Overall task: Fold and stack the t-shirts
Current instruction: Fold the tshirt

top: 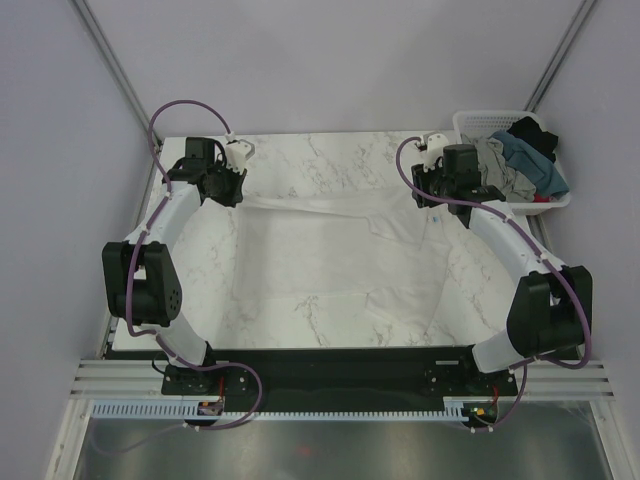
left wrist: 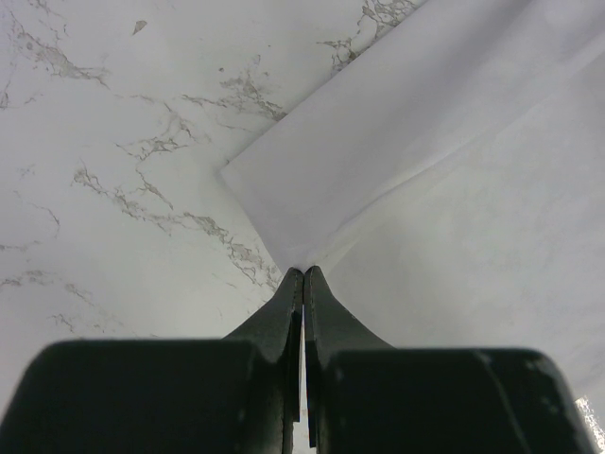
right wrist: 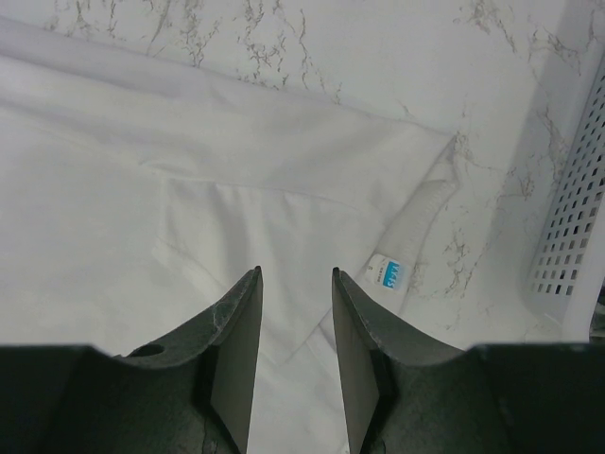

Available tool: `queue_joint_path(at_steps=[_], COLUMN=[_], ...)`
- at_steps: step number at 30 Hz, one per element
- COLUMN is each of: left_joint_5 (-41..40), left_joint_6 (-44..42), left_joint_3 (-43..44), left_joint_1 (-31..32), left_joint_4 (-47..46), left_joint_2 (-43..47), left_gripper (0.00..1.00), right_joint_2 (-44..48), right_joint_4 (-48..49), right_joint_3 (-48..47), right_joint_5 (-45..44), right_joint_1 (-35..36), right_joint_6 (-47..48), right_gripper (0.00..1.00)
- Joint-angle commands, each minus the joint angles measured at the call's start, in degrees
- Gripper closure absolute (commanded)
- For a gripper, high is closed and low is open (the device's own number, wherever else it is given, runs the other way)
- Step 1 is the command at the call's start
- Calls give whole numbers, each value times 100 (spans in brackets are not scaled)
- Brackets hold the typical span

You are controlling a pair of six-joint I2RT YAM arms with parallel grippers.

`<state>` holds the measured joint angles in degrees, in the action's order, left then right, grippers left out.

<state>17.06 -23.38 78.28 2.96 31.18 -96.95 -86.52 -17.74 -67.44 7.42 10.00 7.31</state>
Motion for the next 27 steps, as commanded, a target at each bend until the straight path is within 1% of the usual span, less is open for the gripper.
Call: queue_joint_path(at_steps=[1,23,24,27], left_joint_5=[78,78,-983,-968], left_joint_6=[132,132,636,650], left_joint_3=[223,328,328,363], left_joint_1=[-32,-32,-32,-24], left_joint_4=[-94,-94,36,29], left_joint_2=[18,18,9,-8], left_gripper=[98,98,1,0], right_joint_2=[223,197,197,206], right_joint_4=[130,148,139,139], right_joint_3=[20,-50,-50,-50], right_joint_5=[-83,-39,-48,-56], right_joint_1=[19,11,11,11], right_joint_6=[60,51,51,51], right_gripper=[57,57,56,56])
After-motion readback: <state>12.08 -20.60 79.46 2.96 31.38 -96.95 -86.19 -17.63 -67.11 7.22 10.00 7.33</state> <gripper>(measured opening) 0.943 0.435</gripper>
